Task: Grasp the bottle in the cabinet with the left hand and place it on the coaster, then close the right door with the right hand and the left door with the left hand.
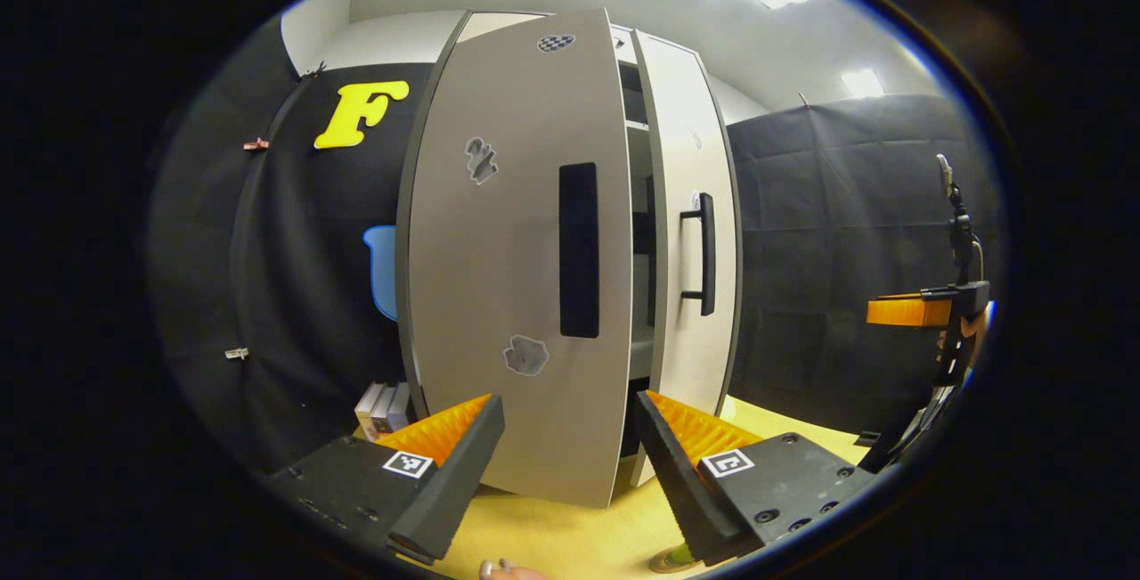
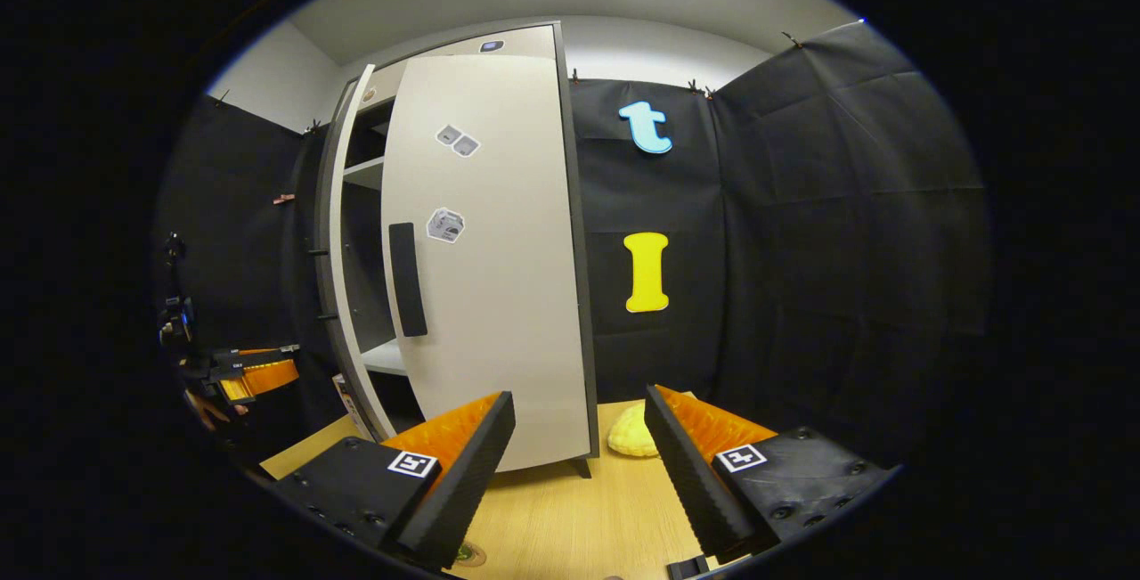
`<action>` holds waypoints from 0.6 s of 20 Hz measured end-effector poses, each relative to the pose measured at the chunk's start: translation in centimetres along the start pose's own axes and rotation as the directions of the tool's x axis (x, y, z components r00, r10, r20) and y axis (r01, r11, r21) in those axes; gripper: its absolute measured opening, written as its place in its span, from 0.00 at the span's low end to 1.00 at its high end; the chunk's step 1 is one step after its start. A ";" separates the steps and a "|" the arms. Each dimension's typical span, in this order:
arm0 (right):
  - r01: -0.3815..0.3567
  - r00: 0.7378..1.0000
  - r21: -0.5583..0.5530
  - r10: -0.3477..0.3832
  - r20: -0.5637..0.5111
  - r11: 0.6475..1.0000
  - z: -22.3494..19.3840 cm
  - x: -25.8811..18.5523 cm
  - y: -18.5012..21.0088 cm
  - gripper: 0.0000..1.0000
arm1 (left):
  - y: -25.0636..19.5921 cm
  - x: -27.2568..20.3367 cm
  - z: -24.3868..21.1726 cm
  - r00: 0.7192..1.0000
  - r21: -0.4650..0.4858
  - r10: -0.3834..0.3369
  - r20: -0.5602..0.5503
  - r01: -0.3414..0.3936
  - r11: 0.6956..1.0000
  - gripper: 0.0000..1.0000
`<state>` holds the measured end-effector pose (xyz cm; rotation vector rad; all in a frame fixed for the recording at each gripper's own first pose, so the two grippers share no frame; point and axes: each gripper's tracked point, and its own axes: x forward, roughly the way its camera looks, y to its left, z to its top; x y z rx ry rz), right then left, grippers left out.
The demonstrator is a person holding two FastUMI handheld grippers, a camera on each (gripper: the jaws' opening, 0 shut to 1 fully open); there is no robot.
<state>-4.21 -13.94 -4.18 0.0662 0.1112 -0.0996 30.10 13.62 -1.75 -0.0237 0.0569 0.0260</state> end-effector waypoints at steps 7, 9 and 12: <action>-0.052 0.999 0.005 0.052 0.016 0.999 0.8 1.5 2.6 0.98 | -0.1 -2.4 0.3 0.998 -0.004 0.063 -0.004 -0.063 0.998 0.93; -0.062 0.998 0.006 0.062 0.030 0.998 1.1 1.6 3.3 0.98 | 0.3 -2.7 0.4 0.996 -0.017 0.086 -0.004 -0.086 0.996 0.93; -0.079 0.997 0.013 0.078 0.025 0.997 0.9 1.9 4.3 0.98 | 0.5 -3.4 0.8 0.994 -0.028 0.114 0.004 -0.113 0.993 0.94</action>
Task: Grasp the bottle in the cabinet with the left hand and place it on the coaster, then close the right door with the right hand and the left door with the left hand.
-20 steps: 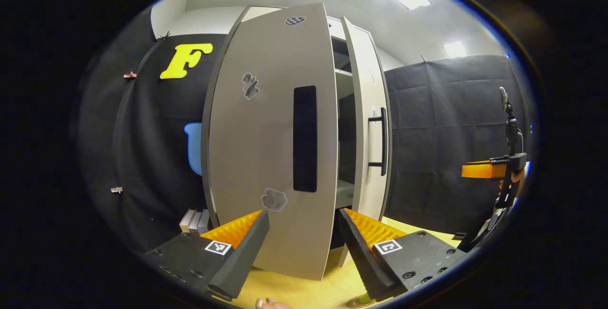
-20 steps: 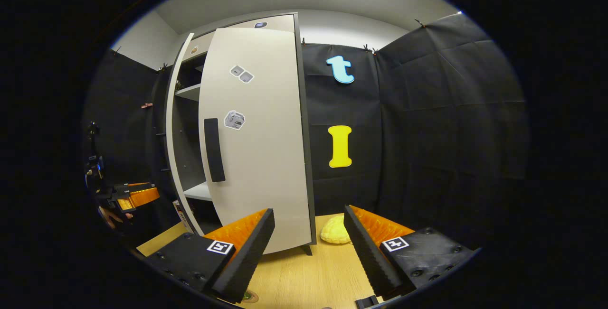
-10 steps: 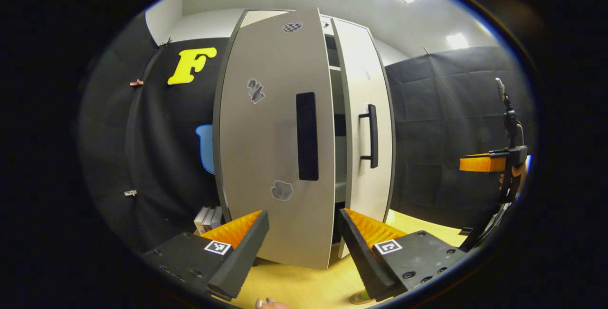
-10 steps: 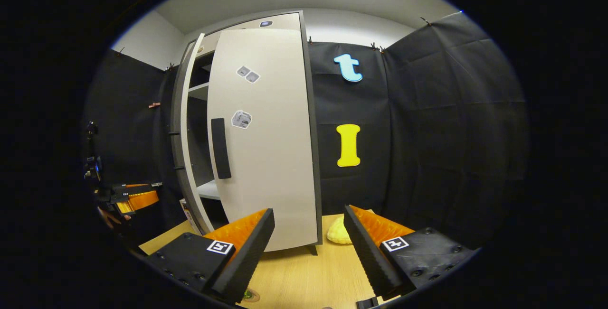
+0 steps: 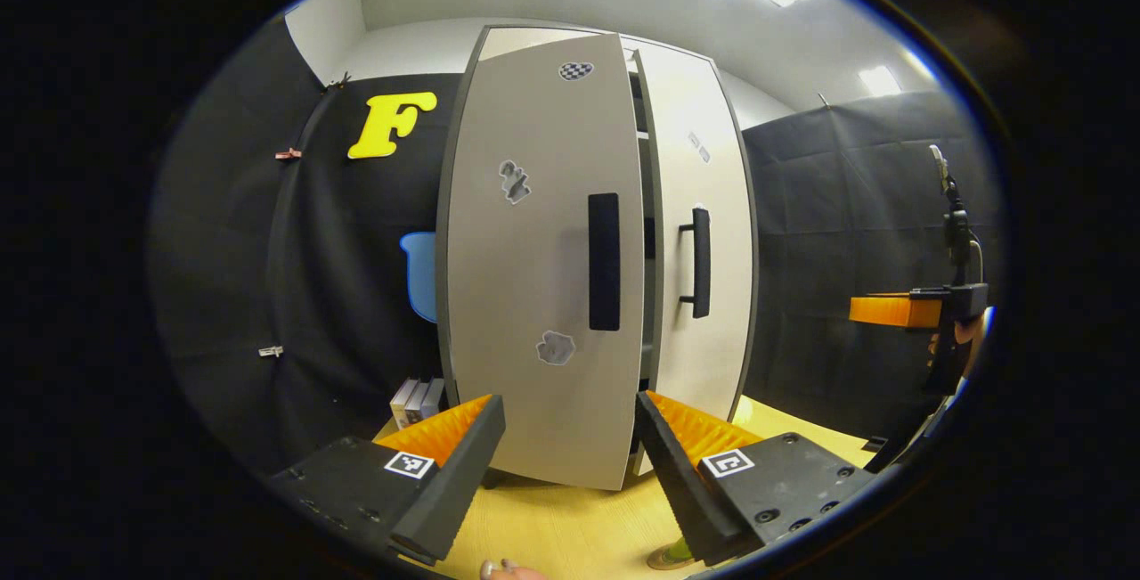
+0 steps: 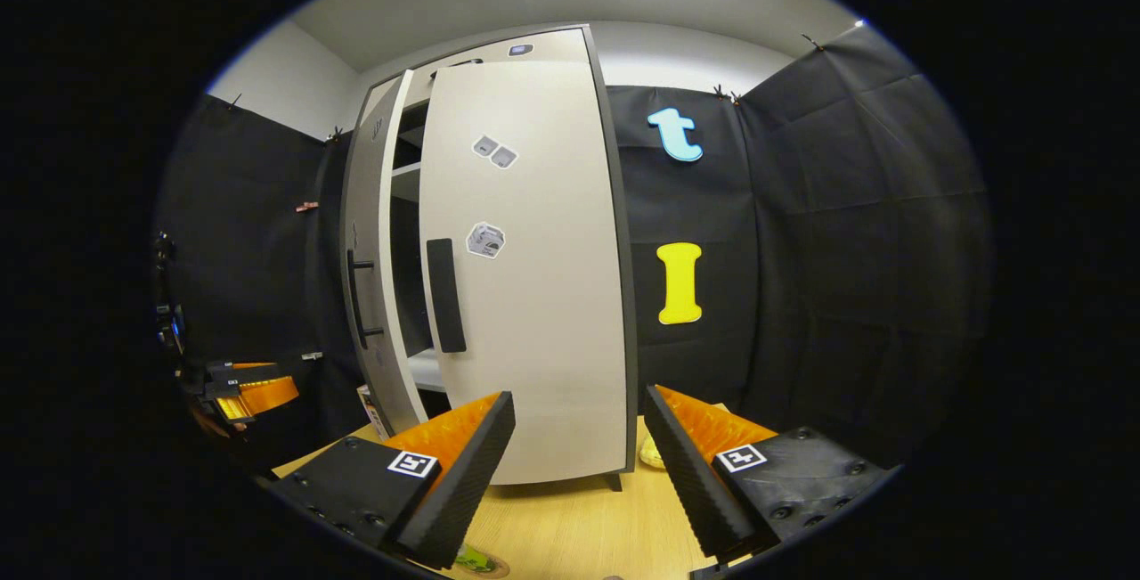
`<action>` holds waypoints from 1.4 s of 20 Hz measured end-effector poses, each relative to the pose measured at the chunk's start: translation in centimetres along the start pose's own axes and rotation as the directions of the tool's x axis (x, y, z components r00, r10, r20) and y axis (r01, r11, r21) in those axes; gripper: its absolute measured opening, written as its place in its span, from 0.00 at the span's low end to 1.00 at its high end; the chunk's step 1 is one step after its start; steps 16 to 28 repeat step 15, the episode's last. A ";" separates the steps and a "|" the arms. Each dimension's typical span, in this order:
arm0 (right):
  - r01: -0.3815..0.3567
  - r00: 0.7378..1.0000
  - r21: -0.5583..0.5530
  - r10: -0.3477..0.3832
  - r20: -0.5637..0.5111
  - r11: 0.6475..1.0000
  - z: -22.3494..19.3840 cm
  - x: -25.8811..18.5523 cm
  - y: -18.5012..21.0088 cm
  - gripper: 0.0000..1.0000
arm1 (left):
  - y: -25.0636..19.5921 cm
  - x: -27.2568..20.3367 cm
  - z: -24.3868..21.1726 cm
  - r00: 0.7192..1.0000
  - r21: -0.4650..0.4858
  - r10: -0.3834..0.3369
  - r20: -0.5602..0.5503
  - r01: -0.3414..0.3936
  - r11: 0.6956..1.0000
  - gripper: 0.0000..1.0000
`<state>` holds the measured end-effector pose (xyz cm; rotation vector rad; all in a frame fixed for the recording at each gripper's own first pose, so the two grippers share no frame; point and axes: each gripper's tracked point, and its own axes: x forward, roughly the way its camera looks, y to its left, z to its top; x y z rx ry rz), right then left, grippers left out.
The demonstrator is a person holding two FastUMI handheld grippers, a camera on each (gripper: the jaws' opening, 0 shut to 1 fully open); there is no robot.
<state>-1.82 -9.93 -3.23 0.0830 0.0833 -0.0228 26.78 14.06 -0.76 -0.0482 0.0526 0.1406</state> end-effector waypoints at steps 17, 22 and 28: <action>-0.035 0.999 -0.059 0.037 0.027 0.998 0.8 -0.3 2.4 0.98 | 1.3 -1.3 2.3 0.998 -0.040 0.040 0.054 -0.038 0.998 0.95; -0.035 0.999 -0.059 0.037 0.027 0.998 0.8 -0.3 2.4 0.98 | 1.3 -1.3 2.3 0.998 -0.040 0.040 0.054 -0.038 0.998 0.95; -0.035 0.999 -0.059 0.037 0.027 0.998 0.8 -0.3 2.4 0.98 | 1.3 -1.3 2.3 0.998 -0.040 0.040 0.054 -0.038 0.998 0.95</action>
